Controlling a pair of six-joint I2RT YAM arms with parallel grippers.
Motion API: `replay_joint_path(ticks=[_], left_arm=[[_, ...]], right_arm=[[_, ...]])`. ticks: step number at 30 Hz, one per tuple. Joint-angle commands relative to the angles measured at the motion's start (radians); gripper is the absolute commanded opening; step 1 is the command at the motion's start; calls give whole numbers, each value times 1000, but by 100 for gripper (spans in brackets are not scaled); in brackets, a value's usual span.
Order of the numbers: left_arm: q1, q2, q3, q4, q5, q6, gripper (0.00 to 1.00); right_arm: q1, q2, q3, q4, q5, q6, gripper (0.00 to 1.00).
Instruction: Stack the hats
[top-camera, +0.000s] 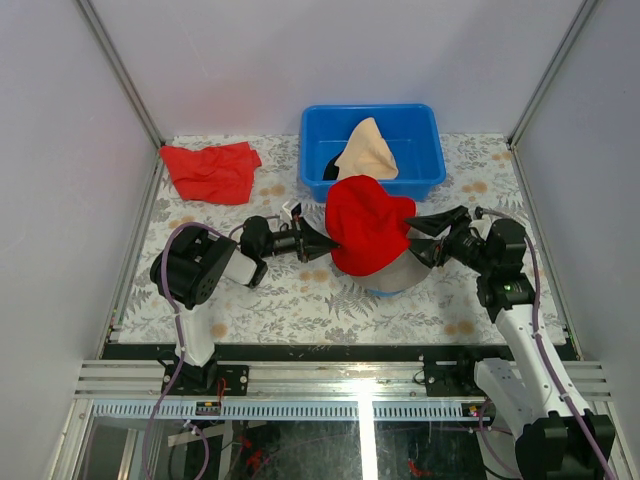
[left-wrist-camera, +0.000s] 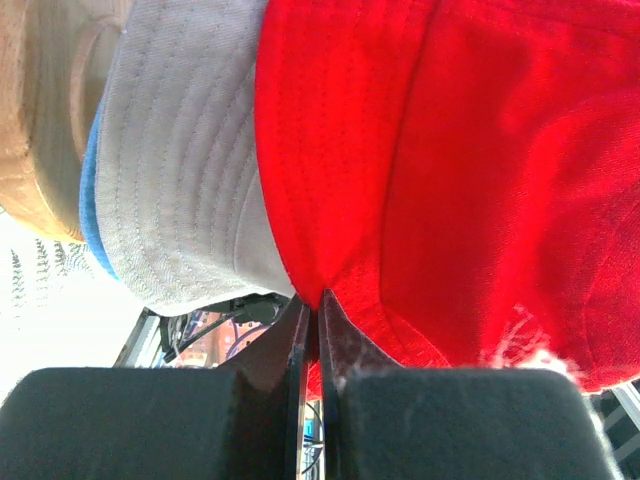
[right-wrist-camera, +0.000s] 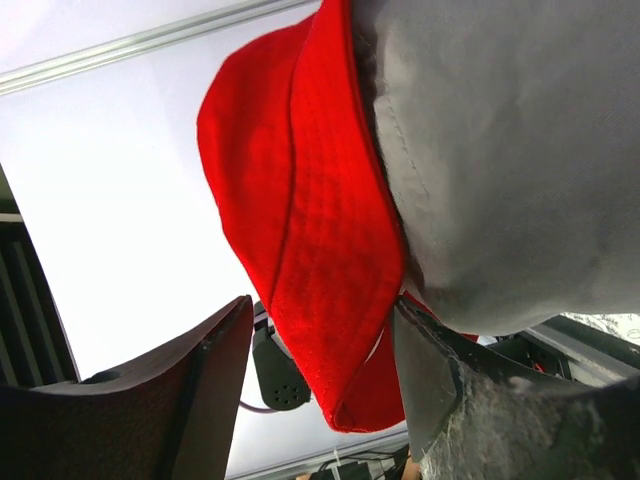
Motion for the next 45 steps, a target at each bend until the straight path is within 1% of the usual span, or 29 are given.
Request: replay_joint_path(ticks=[1, 5, 9, 13, 17, 20, 21, 26, 29, 33, 38, 40, 43, 45], left_arm=[[-1, -27, -17, 73, 10, 6, 0], [-3, -33, -28, 73, 14, 14, 0], [-6, -42, -28, 56, 25, 32, 0], [-13, -53, -19, 18, 38, 65, 0], [-22, -72, 0, -53, 56, 121, 0], [-31, -92, 16, -150, 61, 185, 0], [-34, -98, 21, -173, 62, 199, 0], [-43, -114, 43, -249, 62, 255, 0], [-45, -119, 50, -277, 59, 275, 0], [-46, -122, 51, -286, 57, 282, 0], [-45, -138, 72, -319, 55, 298, 0], [-46, -159, 94, -377, 50, 331, 0], [-44, -200, 131, -509, 39, 403, 0], [-44, -221, 150, -562, 32, 436, 0]], right_arm=[[6, 11, 86, 23, 31, -48, 63], [6, 32, 118, 23, 57, -79, 60], [6, 62, 146, 18, 68, -110, 54], [7, 90, 141, 24, 49, -124, 53], [7, 94, 126, 14, 48, -142, 52], [6, 95, 109, 25, 53, -144, 48], [5, 97, 107, 28, 55, -144, 45], [6, 118, 117, 29, 54, -164, 26], [7, 129, 124, 27, 50, -175, 17], [7, 128, 119, 15, 53, -197, 1], [6, 130, 146, 1, 56, -257, 0], [5, 134, 193, -42, 60, -311, 0], [2, 128, 258, -127, 72, -395, 0], [-3, 114, 289, -189, 92, -451, 0]])
